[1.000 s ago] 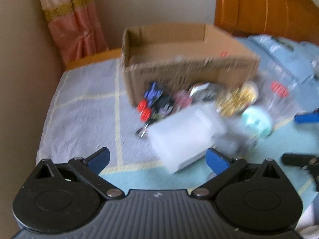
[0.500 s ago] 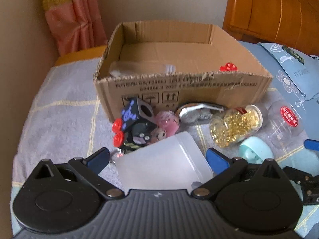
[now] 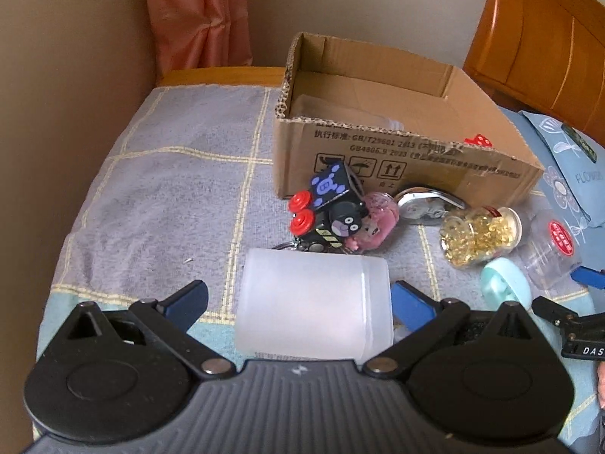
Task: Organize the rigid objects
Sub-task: 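Move the left tool back to the white plastic box, then grasp the white box with the left tool while the right tool grasps the clear round container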
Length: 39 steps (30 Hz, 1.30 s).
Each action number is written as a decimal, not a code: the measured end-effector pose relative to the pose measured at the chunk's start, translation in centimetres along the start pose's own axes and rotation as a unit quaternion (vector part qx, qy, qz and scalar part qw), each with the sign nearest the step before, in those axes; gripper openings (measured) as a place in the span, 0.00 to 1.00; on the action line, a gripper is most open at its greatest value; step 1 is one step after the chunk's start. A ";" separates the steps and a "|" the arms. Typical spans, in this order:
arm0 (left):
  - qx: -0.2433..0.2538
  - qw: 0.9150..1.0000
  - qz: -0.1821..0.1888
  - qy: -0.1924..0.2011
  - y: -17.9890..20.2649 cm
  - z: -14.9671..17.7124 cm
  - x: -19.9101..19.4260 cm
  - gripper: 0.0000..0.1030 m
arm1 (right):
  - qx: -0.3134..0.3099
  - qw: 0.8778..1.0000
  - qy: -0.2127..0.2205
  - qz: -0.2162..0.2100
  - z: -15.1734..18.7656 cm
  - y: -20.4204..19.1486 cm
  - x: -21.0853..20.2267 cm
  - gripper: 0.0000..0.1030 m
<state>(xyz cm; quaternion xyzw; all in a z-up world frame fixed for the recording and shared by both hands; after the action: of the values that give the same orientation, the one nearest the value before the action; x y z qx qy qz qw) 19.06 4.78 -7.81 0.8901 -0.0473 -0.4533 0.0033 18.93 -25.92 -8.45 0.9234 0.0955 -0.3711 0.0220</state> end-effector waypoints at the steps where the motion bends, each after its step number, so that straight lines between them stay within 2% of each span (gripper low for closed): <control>1: 0.000 1.000 -0.005 -0.002 0.2 -0.2 0.2 0.99 | -0.001 1.000 0.001 -0.001 -0.1 0.1 0.1 1.00; 4: 0.023 0.999 -0.025 -0.005 1.1 -0.6 1.1 0.99 | -0.002 1.000 0.005 -0.003 -0.2 0.2 0.3 1.00; 12: 0.063 0.997 -0.030 -0.024 0.5 -1.1 1.8 0.99 | -0.004 1.000 0.008 -0.005 -0.3 0.4 0.4 1.00; 17: 0.096 0.993 -0.069 -0.021 -1.0 -0.6 1.0 0.99 | -0.006 1.000 0.008 -0.008 -0.4 0.5 0.4 1.00; 29: 0.061 0.997 -0.030 -0.042 -3.3 -0.4 2.1 0.99 | 0.000 1.000 0.009 0.000 -1.8 1.1 2.0 1.00; 32: 0.079 0.996 -0.019 -0.047 -3.6 -0.2 1.8 0.99 | 0.002 1.000 0.006 0.002 -2.1 1.1 2.2 1.00; 36: 0.102 0.993 -0.026 -0.059 -4.4 0.1 1.8 0.99 | 0.003 1.000 0.006 0.003 -2.2 1.0 2.2 1.00; 39: 0.110 0.992 -0.021 -0.058 -4.2 0.2 1.9 0.80 | 0.003 1.000 0.009 0.002 -2.3 0.8 2.1 0.93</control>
<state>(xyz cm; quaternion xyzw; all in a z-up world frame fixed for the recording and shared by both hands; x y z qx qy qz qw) 20.31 8.81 -9.69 0.8580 -0.0785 -0.4964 -0.1066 22.18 -26.15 -8.28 0.9269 0.0928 -0.3632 0.0190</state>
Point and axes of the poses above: each gripper's, at about its wrist camera, not at the fingertips, and x roughly the way its jaws point, y to its right, z to its underside, the point moved 1 cm from there along x, roughly the way its jaws point, and after that the axes turned 4 degrees about x, right-handed, at the moved point
